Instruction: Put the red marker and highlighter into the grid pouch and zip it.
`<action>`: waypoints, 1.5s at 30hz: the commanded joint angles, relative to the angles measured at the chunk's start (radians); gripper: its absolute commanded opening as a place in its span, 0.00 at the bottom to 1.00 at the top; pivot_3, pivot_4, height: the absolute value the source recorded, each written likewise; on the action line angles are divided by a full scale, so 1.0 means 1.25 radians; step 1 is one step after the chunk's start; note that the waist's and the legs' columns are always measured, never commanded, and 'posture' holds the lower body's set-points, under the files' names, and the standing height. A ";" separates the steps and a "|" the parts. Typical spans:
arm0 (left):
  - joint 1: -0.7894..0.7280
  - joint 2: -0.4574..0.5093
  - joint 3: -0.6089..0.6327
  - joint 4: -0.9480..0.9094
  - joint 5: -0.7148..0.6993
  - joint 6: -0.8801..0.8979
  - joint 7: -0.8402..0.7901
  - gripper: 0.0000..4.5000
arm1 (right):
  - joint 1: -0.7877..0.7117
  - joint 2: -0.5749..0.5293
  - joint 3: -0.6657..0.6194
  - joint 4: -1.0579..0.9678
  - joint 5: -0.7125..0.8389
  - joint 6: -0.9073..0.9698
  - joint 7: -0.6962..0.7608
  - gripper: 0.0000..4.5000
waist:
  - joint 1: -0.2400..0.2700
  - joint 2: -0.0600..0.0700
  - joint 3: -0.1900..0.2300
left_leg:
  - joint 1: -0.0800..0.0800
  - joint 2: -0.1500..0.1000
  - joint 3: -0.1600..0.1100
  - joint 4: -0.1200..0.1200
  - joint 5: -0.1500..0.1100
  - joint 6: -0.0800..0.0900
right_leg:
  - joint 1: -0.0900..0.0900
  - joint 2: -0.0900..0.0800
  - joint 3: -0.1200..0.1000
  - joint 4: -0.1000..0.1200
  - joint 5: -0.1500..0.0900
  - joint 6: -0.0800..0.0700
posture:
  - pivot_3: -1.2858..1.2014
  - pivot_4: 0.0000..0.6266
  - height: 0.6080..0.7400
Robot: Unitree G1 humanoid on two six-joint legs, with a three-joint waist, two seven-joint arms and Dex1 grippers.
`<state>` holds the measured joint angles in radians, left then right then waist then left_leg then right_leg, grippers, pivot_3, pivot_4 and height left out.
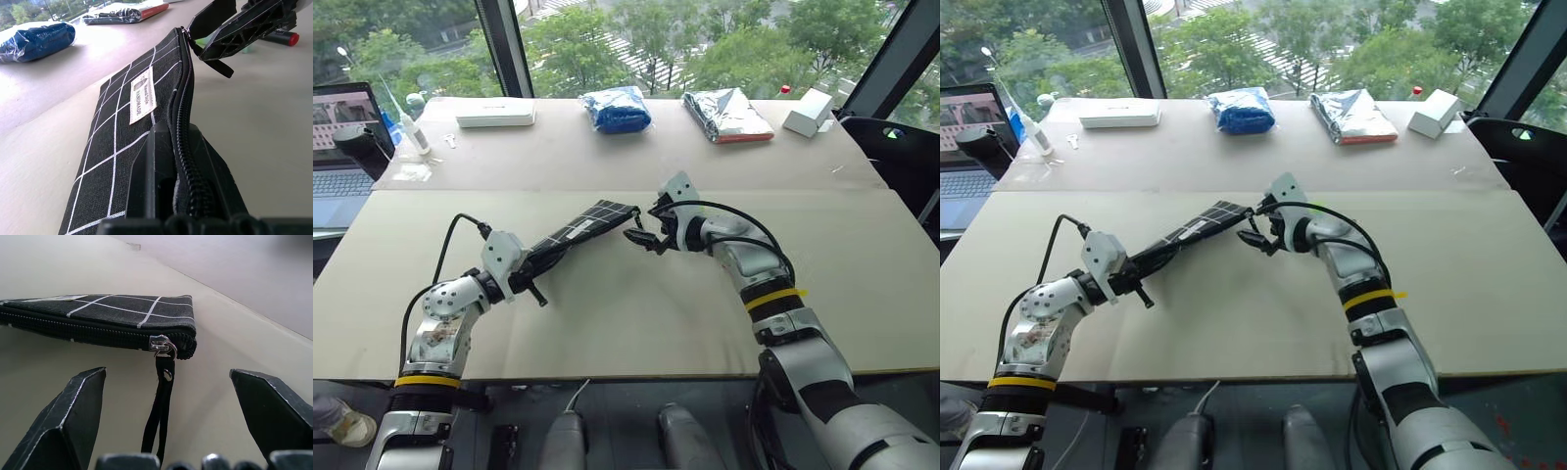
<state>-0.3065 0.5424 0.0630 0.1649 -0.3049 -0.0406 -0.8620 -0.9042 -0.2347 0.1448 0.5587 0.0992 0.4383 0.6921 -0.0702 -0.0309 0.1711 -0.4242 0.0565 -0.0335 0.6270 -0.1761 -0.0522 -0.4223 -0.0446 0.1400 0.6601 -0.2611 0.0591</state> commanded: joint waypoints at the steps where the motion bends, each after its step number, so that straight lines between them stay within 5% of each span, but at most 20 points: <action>1: -0.002 0.000 0.022 -0.039 -0.016 0.004 0.006 0.00 | -0.027 0.010 -0.006 0.024 -0.008 -0.045 -0.008 0.88 | 0.000 0.000 0.000 | 0.000 0.000 0.000 0.000 0.000 0.000 | 0.000 0.000 0.000 0.000 0.000 0.000 | 0.52 0.24 1.00; 13: 0.002 -0.001 0.019 -0.046 -0.016 0.012 0.018 0.00 | -0.003 0.006 0.013 -0.040 0.004 -0.049 0.087 0.01 | -0.001 0.000 0.000 | 0.000 0.000 0.000 0.000 0.000 0.000 | 0.000 0.000 0.000 0.000 0.000 0.000 | 0.52 0.24 1.00; 24: -0.008 -0.011 0.006 -0.033 -0.007 0.007 0.016 0.00 | 0.036 0.055 0.114 -0.192 0.003 0.024 0.158 0.01 | -0.001 0.000 0.000 | 0.000 0.000 0.000 0.000 0.000 0.000 | 0.000 0.000 0.000 0.000 0.000 0.000 | 0.52 0.24 1.00; 45: -0.023 -0.026 0.002 -0.010 -0.003 0.001 0.003 0.00 | 0.025 0.142 0.163 -0.216 0.004 0.066 0.150 0.01 | 0.001 0.000 0.000 | 0.000 0.000 0.000 0.000 0.000 0.000 | 0.000 0.000 0.000 0.000 0.000 0.000 | 0.52 0.24 1.00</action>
<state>-0.3156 0.5126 0.0620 0.1593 -0.3118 -0.0189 -0.8540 -0.8756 -0.0666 0.3455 0.3324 0.0921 0.5187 0.8819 -0.0692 -0.0309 0.1711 -0.4243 0.0566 -0.0336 0.6269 -0.1761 -0.0522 -0.4226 -0.0445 0.1398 0.6602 -0.2611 0.0591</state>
